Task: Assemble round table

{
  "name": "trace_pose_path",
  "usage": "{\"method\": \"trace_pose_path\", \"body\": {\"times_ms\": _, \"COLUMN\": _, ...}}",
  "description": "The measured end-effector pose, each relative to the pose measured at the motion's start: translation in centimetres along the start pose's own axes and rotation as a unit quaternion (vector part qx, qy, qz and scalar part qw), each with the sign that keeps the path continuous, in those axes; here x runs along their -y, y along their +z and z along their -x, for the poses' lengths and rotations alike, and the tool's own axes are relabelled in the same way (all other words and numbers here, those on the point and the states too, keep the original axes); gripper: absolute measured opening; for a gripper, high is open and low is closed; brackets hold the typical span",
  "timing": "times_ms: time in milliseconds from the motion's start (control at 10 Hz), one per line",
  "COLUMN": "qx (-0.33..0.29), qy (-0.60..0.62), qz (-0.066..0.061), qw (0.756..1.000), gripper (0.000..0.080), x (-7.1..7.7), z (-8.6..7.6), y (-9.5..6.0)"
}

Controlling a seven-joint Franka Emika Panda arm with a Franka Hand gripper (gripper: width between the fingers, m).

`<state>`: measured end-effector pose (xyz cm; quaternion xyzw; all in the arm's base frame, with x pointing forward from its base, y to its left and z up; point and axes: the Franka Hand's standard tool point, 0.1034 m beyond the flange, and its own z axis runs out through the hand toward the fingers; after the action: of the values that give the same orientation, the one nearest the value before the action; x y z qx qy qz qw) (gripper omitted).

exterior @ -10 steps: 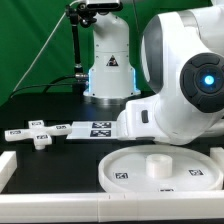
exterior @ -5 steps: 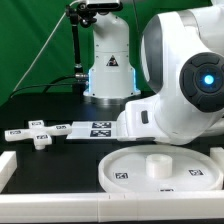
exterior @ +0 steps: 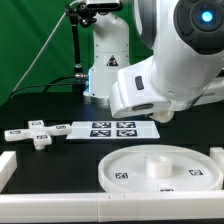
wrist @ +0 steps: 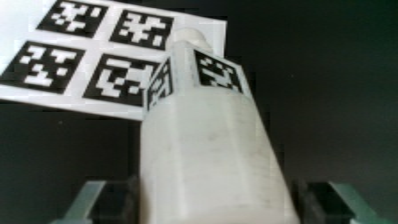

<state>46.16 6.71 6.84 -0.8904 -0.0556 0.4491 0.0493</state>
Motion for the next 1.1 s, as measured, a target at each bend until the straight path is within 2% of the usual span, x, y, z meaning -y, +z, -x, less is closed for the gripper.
{"method": "trace_pose_path", "body": {"times_ms": 300, "qx": -0.025, "qy": -0.011, "qz": 0.004, "qw": 1.0, "gripper": 0.041, "x": -0.1, "z": -0.9, "y": -0.2}}
{"method": "trace_pose_path", "body": {"times_ms": 400, "qx": -0.067, "qy": -0.026, "qz": 0.009, "qw": 0.997, "gripper": 0.041, "x": -0.1, "z": -1.8, "y": -1.2}}
{"method": "trace_pose_path", "body": {"times_ms": 800, "qx": -0.161, "qy": -0.027, "qz": 0.02, "qw": 0.986, "gripper": 0.041, "x": 0.1, "z": -0.1, "y": -6.4}}
{"method": "trace_pose_path", "body": {"times_ms": 900, "qx": -0.194, "qy": -0.026, "qz": 0.021, "qw": 0.98, "gripper": 0.041, "x": 0.0, "z": -0.6, "y": -7.3}}
{"method": "trace_pose_path", "body": {"times_ms": 1100, "qx": -0.266, "qy": -0.024, "qz": 0.029, "qw": 0.963, "gripper": 0.041, "x": -0.1, "z": -1.1, "y": -7.7}}
